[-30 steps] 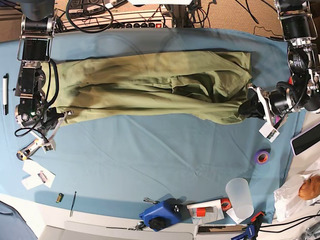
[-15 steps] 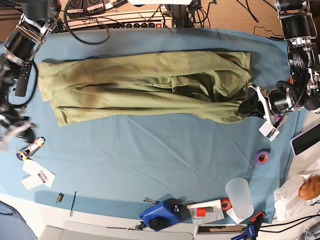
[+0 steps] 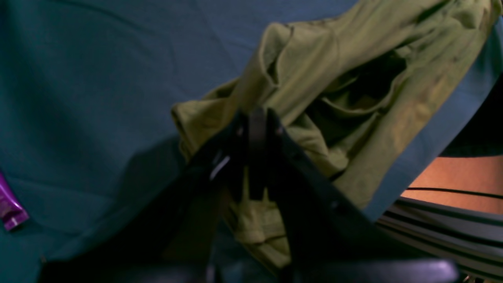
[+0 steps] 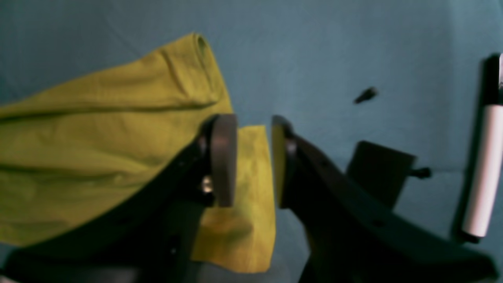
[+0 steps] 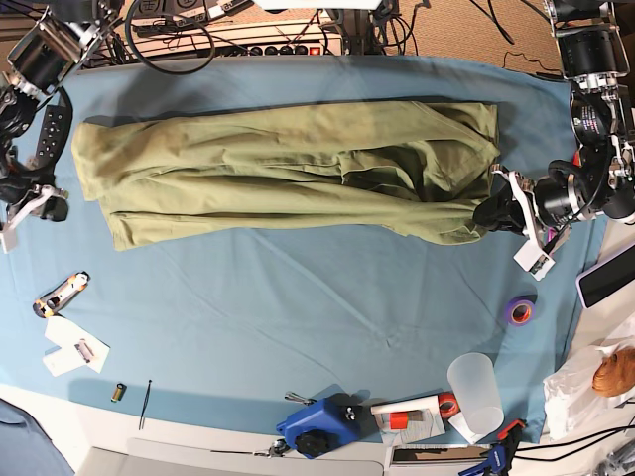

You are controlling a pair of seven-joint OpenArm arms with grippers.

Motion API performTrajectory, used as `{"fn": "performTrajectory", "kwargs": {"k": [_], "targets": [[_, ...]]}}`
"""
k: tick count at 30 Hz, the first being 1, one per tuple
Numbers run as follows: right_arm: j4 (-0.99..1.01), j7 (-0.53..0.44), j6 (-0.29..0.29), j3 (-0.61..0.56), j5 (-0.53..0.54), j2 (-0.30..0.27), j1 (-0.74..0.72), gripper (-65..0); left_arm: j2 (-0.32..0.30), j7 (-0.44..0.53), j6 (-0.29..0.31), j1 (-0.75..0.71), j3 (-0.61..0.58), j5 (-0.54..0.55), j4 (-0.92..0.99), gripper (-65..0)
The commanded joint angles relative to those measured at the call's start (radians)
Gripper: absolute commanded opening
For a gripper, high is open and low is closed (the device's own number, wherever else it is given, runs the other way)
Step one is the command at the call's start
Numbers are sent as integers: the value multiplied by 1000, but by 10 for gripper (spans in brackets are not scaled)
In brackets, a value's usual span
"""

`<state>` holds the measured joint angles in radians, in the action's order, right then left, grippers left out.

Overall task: Layout the t-shirt on the table in an organized manner, then fold the t-shirt properly
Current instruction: 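Release and reposition the right gripper along the folded edge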

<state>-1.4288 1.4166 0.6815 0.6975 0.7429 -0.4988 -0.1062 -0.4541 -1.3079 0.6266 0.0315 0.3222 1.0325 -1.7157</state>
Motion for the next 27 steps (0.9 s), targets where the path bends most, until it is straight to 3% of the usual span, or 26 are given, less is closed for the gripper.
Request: {"fn": "performTrajectory", "kwargs": {"k": [1, 6, 13, 17, 21, 27], "targets": [[-16, -38, 3, -2, 17, -30, -6, -460, -14, 20, 4, 18, 8, 15, -16, -650], [-16, -254, 3, -10, 2, 16, 26, -461, -14, 26, 3, 18, 8, 16, -16, -650], [-16, -335, -2, -10, -118, 108, 20, -461, -14, 26, 4, 18, 8, 15, -16, -650], [-16, -357, -9, -10, -185, 114, 5, -461, -14, 26, 4, 18, 8, 16, -16, -650], [-16, -424, -74, -10, -253, 120, 4, -461, -14, 27, 3, 18, 8, 16, -16, -650], [-16, -426, -69, -16, -254, 124, 4, -461, -14, 26, 3, 18, 8, 16, -16, -650]]}}
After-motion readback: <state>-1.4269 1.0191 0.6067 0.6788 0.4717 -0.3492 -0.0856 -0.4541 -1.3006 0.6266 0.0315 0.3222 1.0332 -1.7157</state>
